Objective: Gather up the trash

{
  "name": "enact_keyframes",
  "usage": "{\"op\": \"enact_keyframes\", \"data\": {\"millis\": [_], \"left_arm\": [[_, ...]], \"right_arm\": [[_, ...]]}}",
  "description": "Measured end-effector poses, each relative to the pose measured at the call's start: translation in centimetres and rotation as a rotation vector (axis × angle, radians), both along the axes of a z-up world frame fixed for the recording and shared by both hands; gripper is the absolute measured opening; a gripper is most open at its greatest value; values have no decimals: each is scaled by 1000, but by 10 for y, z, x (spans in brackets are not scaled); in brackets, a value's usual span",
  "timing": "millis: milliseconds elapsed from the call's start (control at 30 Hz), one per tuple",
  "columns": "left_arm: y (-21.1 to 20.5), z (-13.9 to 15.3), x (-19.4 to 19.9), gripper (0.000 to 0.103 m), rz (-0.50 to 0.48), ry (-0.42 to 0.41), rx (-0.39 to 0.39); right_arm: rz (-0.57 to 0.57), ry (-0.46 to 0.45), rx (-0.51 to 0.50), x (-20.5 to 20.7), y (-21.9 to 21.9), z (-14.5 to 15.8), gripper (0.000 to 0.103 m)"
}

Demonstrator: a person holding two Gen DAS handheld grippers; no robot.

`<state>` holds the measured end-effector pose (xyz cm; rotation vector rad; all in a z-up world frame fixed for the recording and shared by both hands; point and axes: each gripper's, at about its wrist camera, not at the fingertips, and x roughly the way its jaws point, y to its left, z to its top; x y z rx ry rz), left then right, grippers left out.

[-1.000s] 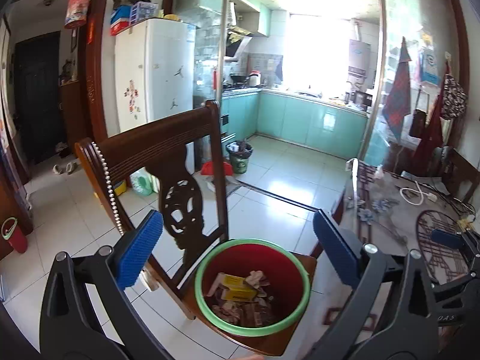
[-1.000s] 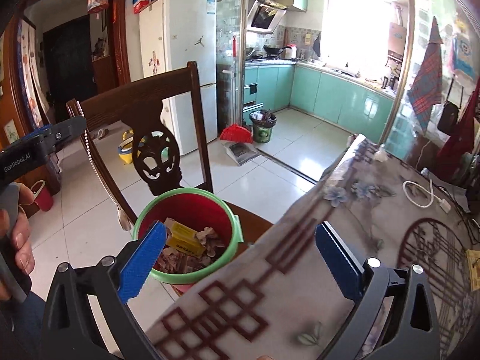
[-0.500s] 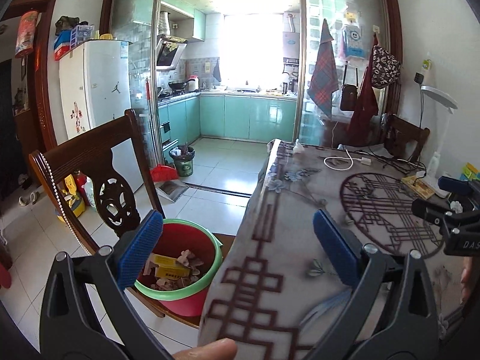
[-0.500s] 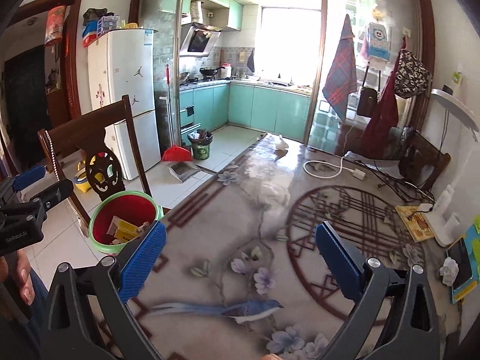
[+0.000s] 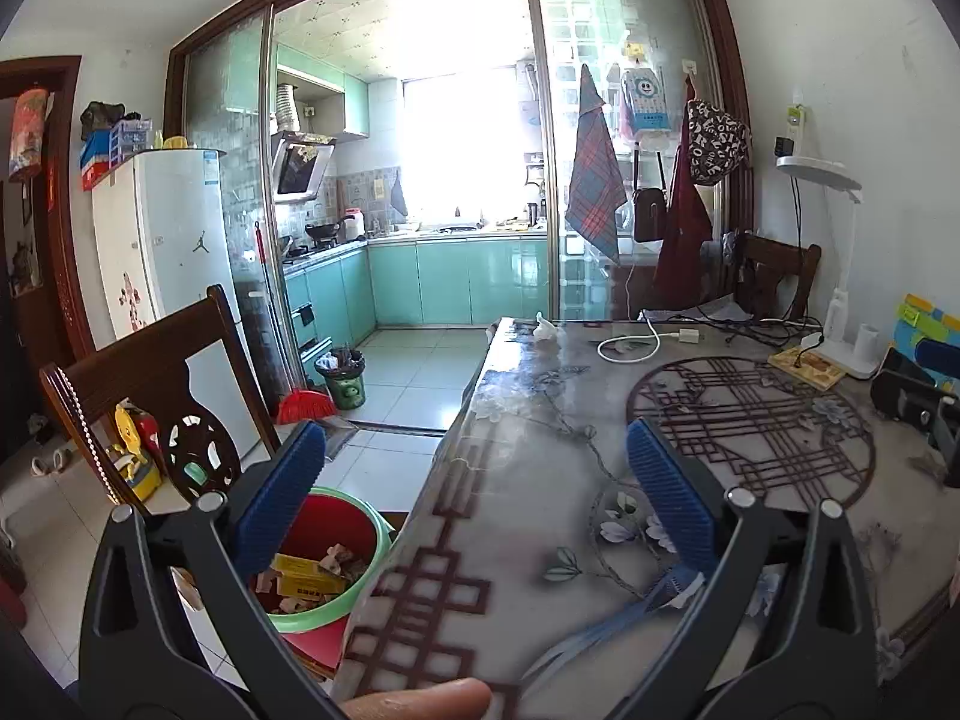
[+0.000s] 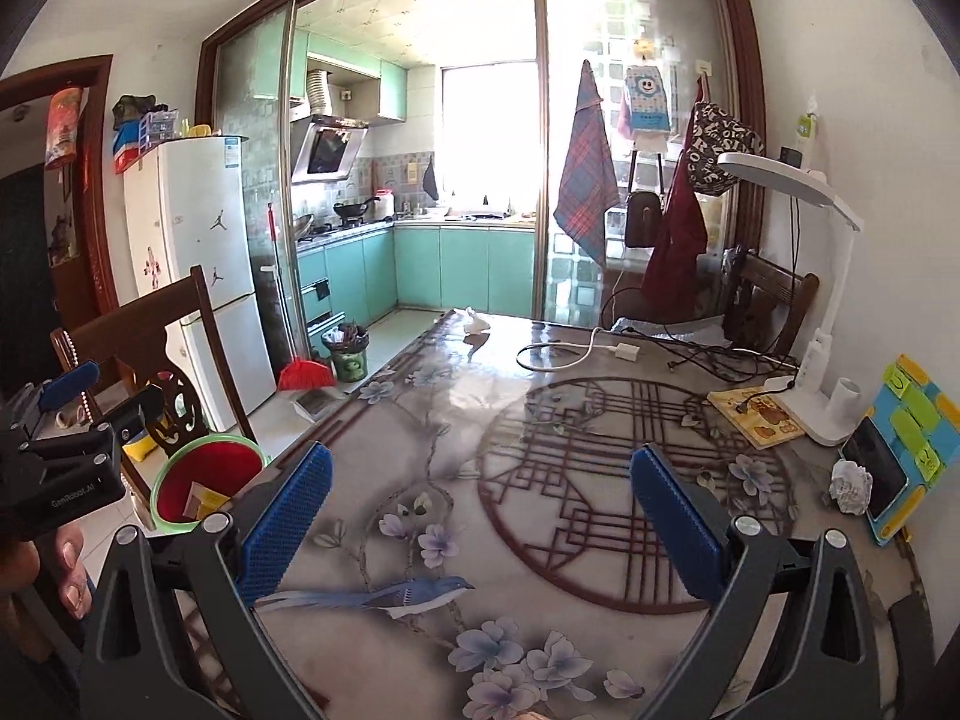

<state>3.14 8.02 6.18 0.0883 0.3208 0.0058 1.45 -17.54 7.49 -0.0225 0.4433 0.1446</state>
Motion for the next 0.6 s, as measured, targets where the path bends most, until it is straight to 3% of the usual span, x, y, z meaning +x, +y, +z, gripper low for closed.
{"op": "enact_keyframes", "data": {"millis": [233, 600], "left_arm": [[0, -17, 6, 98, -4, 16, 31], [9, -17, 6, 98, 16, 18, 2]], "right_arm": [[-9, -5, 29, -2, -4, -8, 97], [9, -19, 12, -4, 7, -11, 97]]}}
